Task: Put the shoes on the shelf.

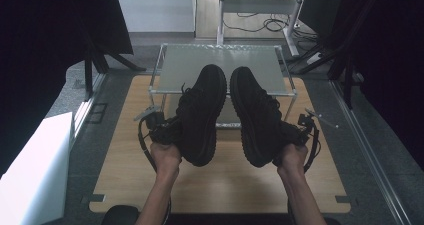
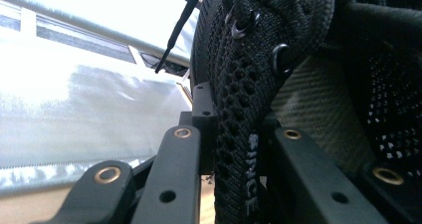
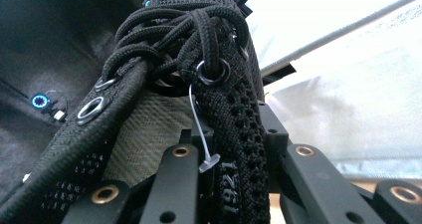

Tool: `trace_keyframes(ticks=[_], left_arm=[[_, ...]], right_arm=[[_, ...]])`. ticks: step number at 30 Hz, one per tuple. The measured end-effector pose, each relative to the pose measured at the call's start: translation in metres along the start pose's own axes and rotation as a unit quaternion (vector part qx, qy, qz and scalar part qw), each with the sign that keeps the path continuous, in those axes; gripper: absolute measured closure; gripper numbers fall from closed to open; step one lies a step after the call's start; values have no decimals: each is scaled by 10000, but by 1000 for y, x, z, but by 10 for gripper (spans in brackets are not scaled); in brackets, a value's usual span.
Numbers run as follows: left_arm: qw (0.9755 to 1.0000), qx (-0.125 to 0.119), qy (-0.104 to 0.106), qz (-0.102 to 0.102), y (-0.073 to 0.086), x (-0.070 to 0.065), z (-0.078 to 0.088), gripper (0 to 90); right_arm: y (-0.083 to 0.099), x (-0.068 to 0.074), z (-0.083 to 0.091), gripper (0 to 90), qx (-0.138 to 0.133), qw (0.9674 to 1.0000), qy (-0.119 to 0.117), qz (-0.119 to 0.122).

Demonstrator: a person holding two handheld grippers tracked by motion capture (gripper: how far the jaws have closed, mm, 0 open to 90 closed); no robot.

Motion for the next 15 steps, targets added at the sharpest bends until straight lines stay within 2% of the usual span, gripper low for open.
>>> trace_keyframes(ticks=[3,6,13,15], left_arm=[[9999,-43,-58,139,-7,4,-8,793],[9993,-118,-46,339,-15,7,-15,793],[9992,-186,-228,262,-39,5,-29,793],[9988,-212,-259,346,-47,6,-33,793]], right_arm=[[-7,2,-9,762,-52,10000,13,-27],[-14,3,-16,762,-83,9998,34,-155],[-28,-2,-35,762,-47,9992,148,-360],[-33,-3,-40,761,-49,9992,206,-340]])
Point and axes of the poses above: each handheld gripper's, and its own axes: z roughly backward along the jaws, y roughly out of its underside, x roughly to its left, the point moved 9 cm from there along -z, roughly forward along the jaws, and after that the axes turned 4 degrees about z, right-handed, at the moved point
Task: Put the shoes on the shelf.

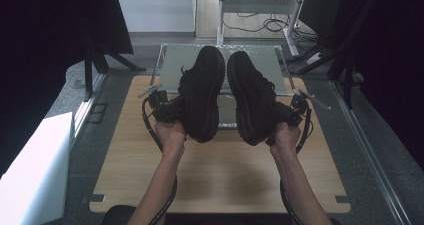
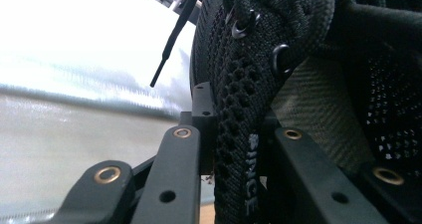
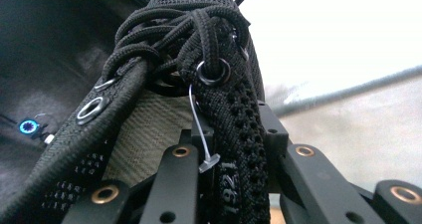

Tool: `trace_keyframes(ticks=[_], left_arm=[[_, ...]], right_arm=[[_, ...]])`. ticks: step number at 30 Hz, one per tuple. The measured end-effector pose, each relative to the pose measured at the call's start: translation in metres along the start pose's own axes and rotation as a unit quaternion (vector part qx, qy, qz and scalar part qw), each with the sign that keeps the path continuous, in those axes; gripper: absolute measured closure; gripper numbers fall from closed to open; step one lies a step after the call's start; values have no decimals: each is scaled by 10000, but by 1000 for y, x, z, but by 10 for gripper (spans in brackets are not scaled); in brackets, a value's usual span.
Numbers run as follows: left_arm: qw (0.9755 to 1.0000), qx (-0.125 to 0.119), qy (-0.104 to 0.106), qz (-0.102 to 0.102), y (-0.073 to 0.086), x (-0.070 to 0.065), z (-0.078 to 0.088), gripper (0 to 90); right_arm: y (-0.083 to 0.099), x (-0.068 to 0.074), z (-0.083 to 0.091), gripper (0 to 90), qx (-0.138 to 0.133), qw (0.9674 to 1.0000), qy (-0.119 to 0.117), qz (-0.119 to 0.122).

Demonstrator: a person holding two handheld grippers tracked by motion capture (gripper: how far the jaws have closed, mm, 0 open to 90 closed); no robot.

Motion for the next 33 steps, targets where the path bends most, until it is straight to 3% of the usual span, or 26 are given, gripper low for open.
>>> trace_keyframes(ticks=[5,15,21,25,30,33], left_arm=[[9997,-32,-178,159,-13,5,-11,792],[9985,42,-534,151,-39,8,-37,790],[9966,95,-800,156,-53,14,-56,789],[9940,152,-1083,14,-61,17,-67,788],[9910,198,-1321,-21,-68,23,-75,787],[9877,269,-1533,-174,-72,24,-80,784]], right_arm=[[-15,0,-12,761,-42,9999,87,-74],[-35,-6,-42,762,-43,9989,451,-89],[-47,-11,-59,762,-53,9976,685,19],[-58,-18,-72,762,-53,9956,924,123],[-65,-24,-79,761,-8,9933,1132,226],[-71,-27,-83,761,-19,9909,1300,350]])
Point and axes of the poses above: each handheld gripper's, and its own axes: z roughly backward along the jaws, y roughly out of its underside, x roughly to its left, the point moved 9 cm from there along -z, roughly forward along the jaws, and after that the axes turned 4 degrees about z, right-handed, at the moved point
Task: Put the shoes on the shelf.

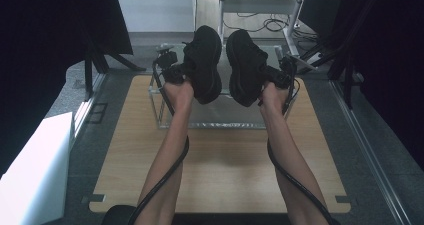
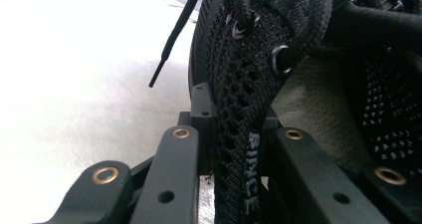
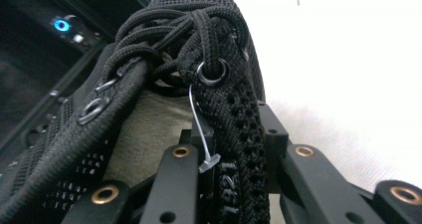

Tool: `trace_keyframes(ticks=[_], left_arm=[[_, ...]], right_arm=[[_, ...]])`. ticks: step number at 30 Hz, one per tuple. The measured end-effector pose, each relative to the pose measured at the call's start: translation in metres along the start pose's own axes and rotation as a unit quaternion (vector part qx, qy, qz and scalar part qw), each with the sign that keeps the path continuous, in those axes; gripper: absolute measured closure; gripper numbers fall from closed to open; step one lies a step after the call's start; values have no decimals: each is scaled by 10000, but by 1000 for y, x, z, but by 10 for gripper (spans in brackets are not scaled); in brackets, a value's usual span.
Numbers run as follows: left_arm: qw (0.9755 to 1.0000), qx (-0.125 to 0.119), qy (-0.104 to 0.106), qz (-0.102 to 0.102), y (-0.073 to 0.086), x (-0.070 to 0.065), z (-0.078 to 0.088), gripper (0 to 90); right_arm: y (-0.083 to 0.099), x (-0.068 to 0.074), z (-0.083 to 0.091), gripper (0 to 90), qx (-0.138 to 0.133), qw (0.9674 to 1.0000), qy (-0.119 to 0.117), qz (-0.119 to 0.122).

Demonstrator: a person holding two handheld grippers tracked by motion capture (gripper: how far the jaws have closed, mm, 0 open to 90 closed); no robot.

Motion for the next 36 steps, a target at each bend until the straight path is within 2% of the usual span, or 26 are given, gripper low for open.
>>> trace_keyframes(ticks=[7,10,12,18,22,29,34,36], left_arm=[[9990,124,-342,-255,-5,-6,-9,775],[9981,184,-474,-333,-6,-8,-13,771],[9968,190,-622,-455,-6,-10,-15,768],[9954,242,-673,-633,-5,-17,-20,742],[9950,267,-689,-670,-5,-17,-22,722],[9951,335,-629,-688,-2,-19,-28,674],[9943,443,-569,-787,0,-21,-31,614],[9946,470,-470,-801,1,-20,-33,569]], right_arm=[[-8,-6,-10,759,30,9983,452,358],[-9,-5,-13,759,55,9981,493,375],[-10,-3,-14,758,57,9971,585,486],[-10,0,-22,743,153,9930,846,806],[-9,2,-25,723,191,9897,976,1025],[-7,2,-32,645,250,9907,951,938],[-5,4,-36,570,287,9921,769,951],[-5,6,-37,526,335,9924,665,980]])
Point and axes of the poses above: each handheld gripper's, and its own axes: z roughly backward along the jaws, y roughly out of its underside, x roughly to its left, the point moved 9 cm from there along -z, roughly forward along the jaws, and after that the axes turned 4 degrees about z, right-handed, at the moved point
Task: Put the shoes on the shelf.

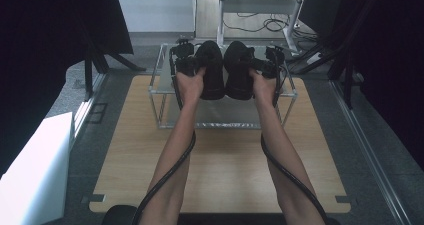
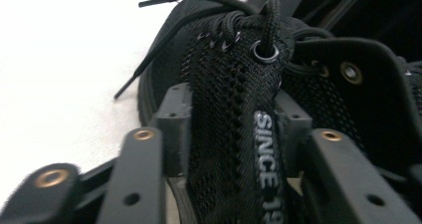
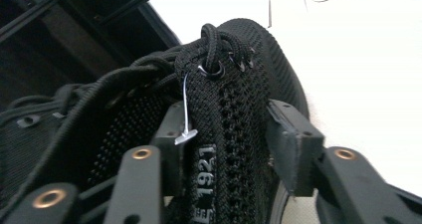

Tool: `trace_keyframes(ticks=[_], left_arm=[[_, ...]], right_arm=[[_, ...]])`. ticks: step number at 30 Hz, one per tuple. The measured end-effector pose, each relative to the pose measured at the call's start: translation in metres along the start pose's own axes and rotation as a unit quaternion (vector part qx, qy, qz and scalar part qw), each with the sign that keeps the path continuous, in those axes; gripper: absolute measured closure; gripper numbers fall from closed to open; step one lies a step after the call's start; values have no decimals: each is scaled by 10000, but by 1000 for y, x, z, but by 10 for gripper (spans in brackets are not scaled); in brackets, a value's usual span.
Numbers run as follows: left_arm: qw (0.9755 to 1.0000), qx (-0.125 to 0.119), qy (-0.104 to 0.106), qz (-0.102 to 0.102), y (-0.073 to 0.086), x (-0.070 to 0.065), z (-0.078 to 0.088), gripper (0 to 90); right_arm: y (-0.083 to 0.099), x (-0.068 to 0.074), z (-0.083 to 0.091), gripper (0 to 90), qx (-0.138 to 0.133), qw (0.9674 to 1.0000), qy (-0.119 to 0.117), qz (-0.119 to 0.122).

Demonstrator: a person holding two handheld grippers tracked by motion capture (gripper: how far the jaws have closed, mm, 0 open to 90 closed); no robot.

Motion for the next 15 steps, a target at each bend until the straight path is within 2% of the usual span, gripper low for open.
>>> trace_keyframes(ticks=[2,3,6,8,10,13,15], left_arm=[[9997,-92,203,121,1,1,0,533],[9995,-114,258,158,1,1,1,514],[9984,-190,489,232,2,1,5,458],[9978,-223,596,193,2,0,9,444],[9958,-319,830,218,1,-3,19,453],[9939,-401,1024,81,1,-7,34,477],[9923,-462,1145,-26,3,-9,46,500]], right_arm=[[0,1,0,467,10,9998,-185,-51],[0,2,0,436,16,9993,-367,-87],[-2,5,4,397,-55,9985,-548,0],[-4,8,10,405,-59,9974,-715,88],[-7,10,17,430,-144,9959,-891,85],[-9,12,34,473,-186,9924,-1217,42],[-7,12,42,508,-181,9908,-1337,72]])
Point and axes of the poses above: each handheld gripper's, and its own axes: z roughly backward along the jaws, y roughly out of its underside, x roughly to its left, the point moved 9 cm from there along -z, roughly forward along the jaws, and after that the axes turned 4 degrees about z, right-handed, at the moved point
